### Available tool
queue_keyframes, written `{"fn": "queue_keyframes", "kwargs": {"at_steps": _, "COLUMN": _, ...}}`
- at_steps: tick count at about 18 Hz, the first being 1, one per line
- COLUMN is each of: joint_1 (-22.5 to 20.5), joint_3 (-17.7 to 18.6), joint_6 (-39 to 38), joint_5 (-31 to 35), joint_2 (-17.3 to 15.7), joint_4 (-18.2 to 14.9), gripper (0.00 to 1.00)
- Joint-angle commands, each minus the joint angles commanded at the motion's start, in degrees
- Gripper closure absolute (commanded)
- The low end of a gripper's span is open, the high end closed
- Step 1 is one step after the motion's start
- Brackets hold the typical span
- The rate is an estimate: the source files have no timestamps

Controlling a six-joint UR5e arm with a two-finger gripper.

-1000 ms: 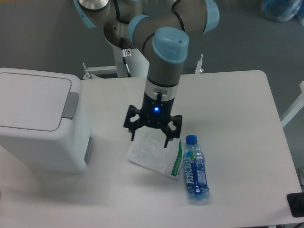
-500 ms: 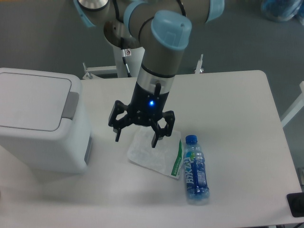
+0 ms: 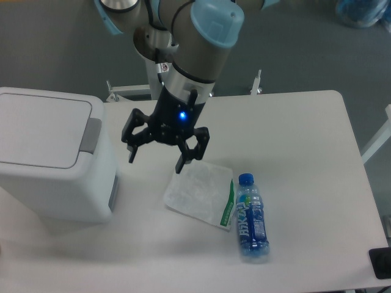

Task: Open the trash can
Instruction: 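Raise the gripper and bring it over the trash can lid edge, then lower the gripper finger onto the lid's grey handle edge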

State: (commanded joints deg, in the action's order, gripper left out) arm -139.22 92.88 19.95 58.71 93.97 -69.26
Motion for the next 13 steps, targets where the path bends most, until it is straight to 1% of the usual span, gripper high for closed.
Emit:
{"fn": "queue_keyframes", "kwargs": {"at_steps": 2, "joint_1": 0.79, "joint_3": 3.52, "joint_6": 0.00, "joint_5": -1.05, "joint_2": -3.17, "joint_4": 0.44, "gripper": 0.00}}
{"fn": "queue_keyframes", "kwargs": {"at_steps": 3, "joint_1": 0.88, "joint_3": 4.49, "joint_6": 0.09, "joint_5": -1.14, "joint_2": -3.88, "joint_4": 0.44, "gripper": 0.00}}
{"fn": "queue_keyframes", "kwargs": {"at_steps": 6, "joint_1": 2.63, "joint_3": 4.41, "joint_6": -0.35, "joint_5": -3.51, "joint_2": -5.72, "joint_4": 0.44, "gripper": 0.00}}
{"fn": "queue_keyframes", "kwargs": {"at_steps": 9, "joint_1": 2.73, "joint_3": 3.36, "joint_6": -2.63, "joint_5": -3.96, "joint_2": -5.64, "joint_4": 0.70, "gripper": 0.00}}
{"fn": "queue_keyframes", "kwargs": {"at_steps": 11, "joint_1": 2.81, "joint_3": 3.36, "joint_6": -2.99, "joint_5": -3.87, "joint_2": -5.12, "joint_4": 1.67, "gripper": 0.00}}
{"fn": "queue_keyframes", "kwargs": {"at_steps": 13, "joint_1": 2.81, "joint_3": 3.79, "joint_6": -2.81, "joint_5": -3.78, "joint_2": -4.42, "joint_4": 1.76, "gripper": 0.00}}
